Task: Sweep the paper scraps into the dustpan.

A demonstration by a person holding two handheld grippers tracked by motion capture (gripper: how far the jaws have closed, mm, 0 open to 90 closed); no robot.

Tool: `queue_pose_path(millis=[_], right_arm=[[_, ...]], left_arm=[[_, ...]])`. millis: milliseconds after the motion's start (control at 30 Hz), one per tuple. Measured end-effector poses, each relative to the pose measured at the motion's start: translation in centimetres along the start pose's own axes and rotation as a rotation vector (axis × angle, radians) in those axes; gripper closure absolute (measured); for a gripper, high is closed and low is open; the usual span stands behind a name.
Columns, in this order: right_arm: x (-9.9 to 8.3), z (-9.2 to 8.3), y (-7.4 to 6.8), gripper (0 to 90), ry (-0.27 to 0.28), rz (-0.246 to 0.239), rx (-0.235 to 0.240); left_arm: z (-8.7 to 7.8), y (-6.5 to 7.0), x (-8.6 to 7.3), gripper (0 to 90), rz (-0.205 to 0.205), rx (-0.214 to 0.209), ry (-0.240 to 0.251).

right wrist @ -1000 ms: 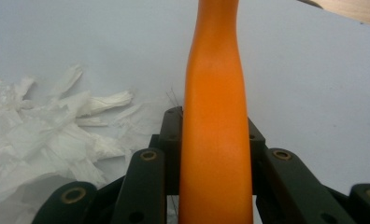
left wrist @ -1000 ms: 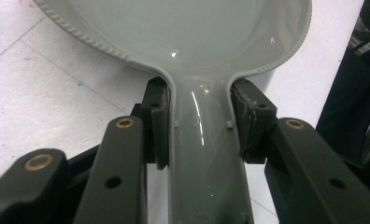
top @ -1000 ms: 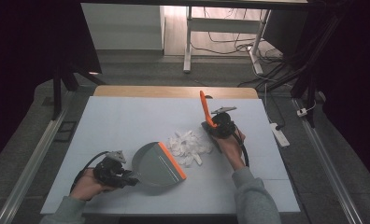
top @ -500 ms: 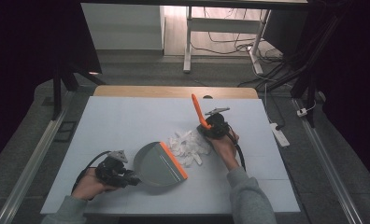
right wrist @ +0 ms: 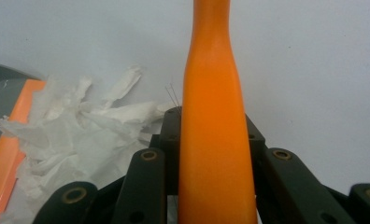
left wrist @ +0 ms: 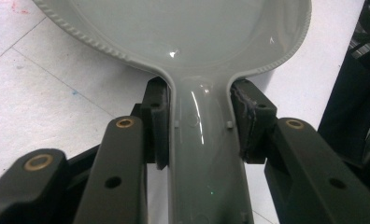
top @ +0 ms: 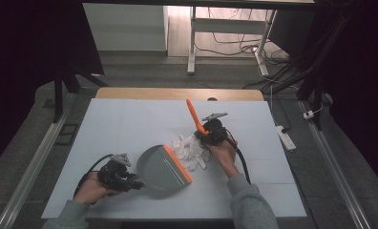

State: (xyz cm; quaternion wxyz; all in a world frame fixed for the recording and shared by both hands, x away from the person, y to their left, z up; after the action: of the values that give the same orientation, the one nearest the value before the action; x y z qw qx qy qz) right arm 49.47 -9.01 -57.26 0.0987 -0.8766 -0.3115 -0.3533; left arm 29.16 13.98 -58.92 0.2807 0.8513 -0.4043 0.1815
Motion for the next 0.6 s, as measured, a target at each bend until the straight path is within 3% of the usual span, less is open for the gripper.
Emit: queue_pose_path(millis=[600], right_arm=[[-0.1, -0.1, -2.7, 70.7, 0.011, -0.042, 0.050]], left_arm=[[0.1, 0.0, 0.1, 61.1, -0.002, 0.002, 0.001]])
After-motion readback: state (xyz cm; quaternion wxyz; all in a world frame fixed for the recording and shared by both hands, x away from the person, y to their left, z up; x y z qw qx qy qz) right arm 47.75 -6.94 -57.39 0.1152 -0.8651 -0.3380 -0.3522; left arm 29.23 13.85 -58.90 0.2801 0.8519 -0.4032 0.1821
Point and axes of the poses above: each handheld gripper's, and its own axes: z roughly forward along the jaws, x roughly out of its top, y roughly to its right, the point moved 10 cm from there along z, roughly forward along the jaws, and after that the axes turned 3 degrees about -x, right-handed, at the moved point
